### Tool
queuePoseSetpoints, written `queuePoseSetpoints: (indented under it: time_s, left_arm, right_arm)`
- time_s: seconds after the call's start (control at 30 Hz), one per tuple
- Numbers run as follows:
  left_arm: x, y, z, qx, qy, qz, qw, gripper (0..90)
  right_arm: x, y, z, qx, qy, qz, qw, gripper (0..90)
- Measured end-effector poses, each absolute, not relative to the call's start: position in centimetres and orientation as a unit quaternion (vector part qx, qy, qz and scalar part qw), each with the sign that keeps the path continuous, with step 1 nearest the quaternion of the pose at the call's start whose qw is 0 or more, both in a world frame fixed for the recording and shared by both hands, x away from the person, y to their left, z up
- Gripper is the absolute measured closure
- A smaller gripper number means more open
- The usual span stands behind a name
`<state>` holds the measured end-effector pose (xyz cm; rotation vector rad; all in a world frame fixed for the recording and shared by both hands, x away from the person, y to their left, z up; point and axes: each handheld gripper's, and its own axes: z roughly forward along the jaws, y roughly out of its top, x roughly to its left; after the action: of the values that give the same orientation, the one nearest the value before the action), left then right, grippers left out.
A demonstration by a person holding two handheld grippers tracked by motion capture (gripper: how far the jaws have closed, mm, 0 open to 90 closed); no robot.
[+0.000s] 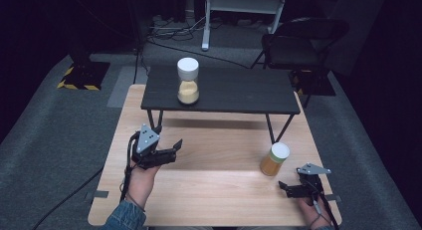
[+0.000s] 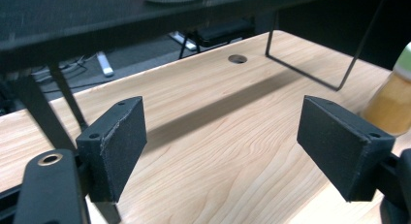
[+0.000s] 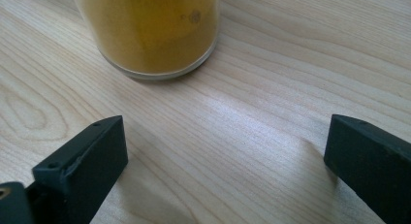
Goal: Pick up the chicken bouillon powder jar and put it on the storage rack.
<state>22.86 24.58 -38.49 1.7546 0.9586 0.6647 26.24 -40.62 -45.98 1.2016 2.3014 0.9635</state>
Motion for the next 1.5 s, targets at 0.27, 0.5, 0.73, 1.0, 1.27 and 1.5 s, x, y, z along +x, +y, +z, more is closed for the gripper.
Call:
queuePoseSetpoints:
  time_s: [0.27,0.5,0.73,1.0,1.27,1.5]
  left_arm:
    - [22.2,24.0,-41.8,0.749,0.402,0.267,0.454,18.0]
    - [22.8,23.5,-44.0,0.765,0.417,0.243,0.427,17.9]
    - [23.2,22.9,-45.6,0.769,0.438,0.231,0.403,17.7]
    - [23.4,22.3,-46.5,0.774,0.46,0.224,0.373,17.5]
    - [24.2,21.5,-46.5,0.787,0.469,0.218,0.336,16.7]
    - [25.3,21.7,-46.1,0.786,0.49,0.191,0.325,7.6]
  right_arm:
    - [26.2,-40.6,-46.0,0.426,0.817,0.342,0.185,1.7]
    - [26.2,-40.6,-46.0,0.426,0.817,0.342,0.185,1.7]
    - [26.2,-40.6,-46.0,0.426,0.817,0.342,0.185,1.7]
    - [26.2,-40.6,-46.0,0.427,0.817,0.342,0.185,1.7]
    - [26.2,-40.6,-46.0,0.426,0.817,0.342,0.185,1.7]
    - [26.2,-40.6,-46.0,0.426,0.817,0.342,0.185,1.7]
